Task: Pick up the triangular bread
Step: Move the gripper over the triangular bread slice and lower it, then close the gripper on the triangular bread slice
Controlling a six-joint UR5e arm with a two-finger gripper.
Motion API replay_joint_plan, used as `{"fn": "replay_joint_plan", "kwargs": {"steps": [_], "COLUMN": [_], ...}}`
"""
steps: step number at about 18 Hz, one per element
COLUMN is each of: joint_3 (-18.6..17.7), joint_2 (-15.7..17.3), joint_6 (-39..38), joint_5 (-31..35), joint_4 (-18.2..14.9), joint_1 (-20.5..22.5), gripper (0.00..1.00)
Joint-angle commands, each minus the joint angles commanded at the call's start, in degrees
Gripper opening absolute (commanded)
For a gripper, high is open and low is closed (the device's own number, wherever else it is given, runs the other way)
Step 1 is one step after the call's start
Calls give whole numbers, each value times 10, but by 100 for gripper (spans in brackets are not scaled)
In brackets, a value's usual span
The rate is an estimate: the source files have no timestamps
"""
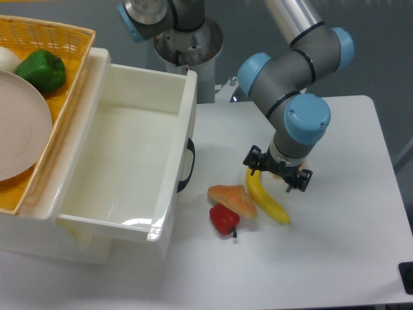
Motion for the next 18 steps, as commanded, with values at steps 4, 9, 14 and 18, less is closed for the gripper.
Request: {"fn": "replay_joint_plan", "kwargs": {"steps": [4,9,14,18], "joint_3": [-11,-11,-11,-12], "joint_2": [-5,-18,-29,-33], "joint_6": [-11,-7,-6,-11], "joint_5": [-24,-76,-77,-86], "joint_4": [21,33,40,41], "joint_1": [-2,-10,-17,-18], "gripper": [100,100,100,100]}}
